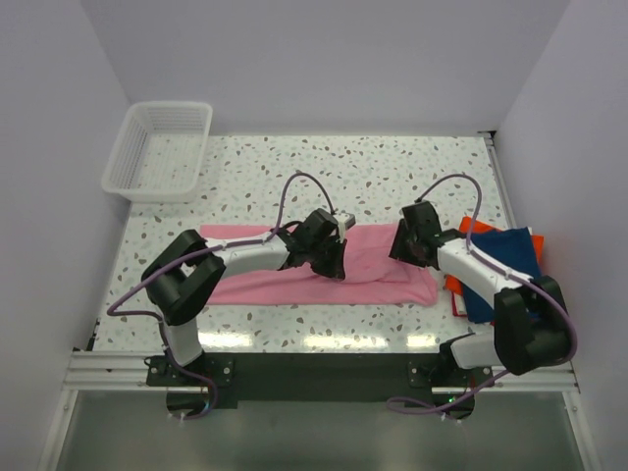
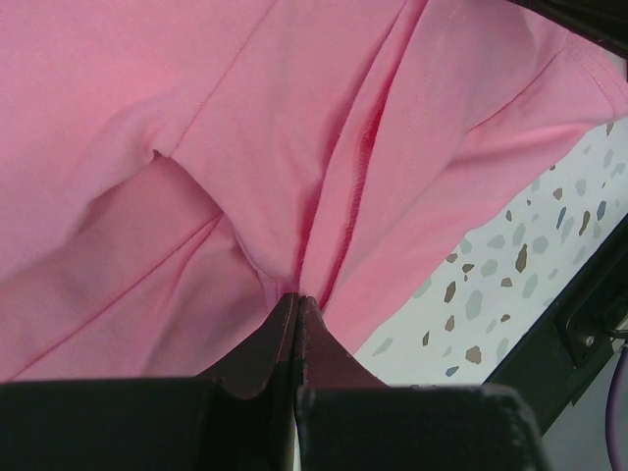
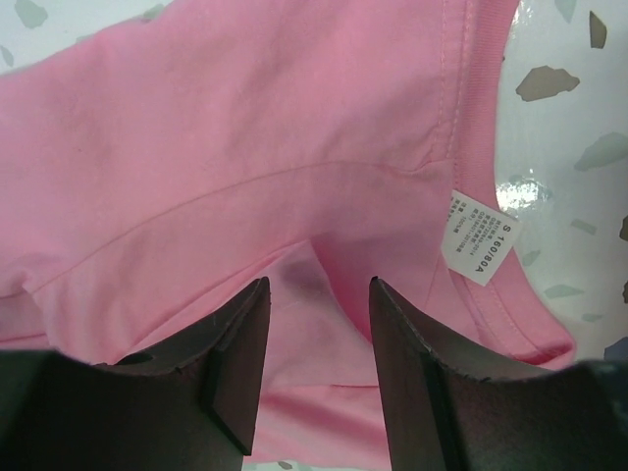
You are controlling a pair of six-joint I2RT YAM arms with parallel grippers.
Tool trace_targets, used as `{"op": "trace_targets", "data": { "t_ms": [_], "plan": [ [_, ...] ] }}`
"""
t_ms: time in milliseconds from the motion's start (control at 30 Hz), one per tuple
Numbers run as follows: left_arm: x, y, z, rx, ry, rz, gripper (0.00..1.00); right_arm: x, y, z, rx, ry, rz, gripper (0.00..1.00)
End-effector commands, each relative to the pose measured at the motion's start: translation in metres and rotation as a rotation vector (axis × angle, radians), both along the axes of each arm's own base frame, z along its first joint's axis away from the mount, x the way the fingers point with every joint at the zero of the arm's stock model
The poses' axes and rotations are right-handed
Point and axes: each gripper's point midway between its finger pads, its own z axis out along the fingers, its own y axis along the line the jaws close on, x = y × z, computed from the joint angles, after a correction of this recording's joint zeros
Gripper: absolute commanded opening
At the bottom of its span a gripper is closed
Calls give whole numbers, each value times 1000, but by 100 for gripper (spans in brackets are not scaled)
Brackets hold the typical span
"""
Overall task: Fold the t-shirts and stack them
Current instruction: Fold the tshirt
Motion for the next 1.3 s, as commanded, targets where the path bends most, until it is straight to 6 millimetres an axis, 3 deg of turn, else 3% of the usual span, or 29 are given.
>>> {"op": "trace_targets", "data": {
  "t_ms": [0,233,367,500,633,833,1067,1267],
  "plan": [
    [2,-7,19,-49,-47,-26,0,12,7,2,30,-32,18,49],
    [3,-7,17,-40,-41,-21,0,7,11,-9,48,-10,21,39],
    [3,-7,19,-39,-40,-19,0,2,8,-3,51,-20,15,19],
    [4,-8,24,-43,-40,-18,0,-2,4,11,46,-40,10,7],
    [6,-8,29,-39,-41,-13,0,-10,-3,36,37,-84,1,4],
    [7,-8,31,-21,-33,-8,0,-29,-14,49,15,-83,-9,4],
    [13,-4,28,6,-22,13,0,-54,-14,27,48,-25,-25,4],
    [19,-3,29,18,-31,18,5,-50,-15,4,34,23,-58,4]
  ]
}}
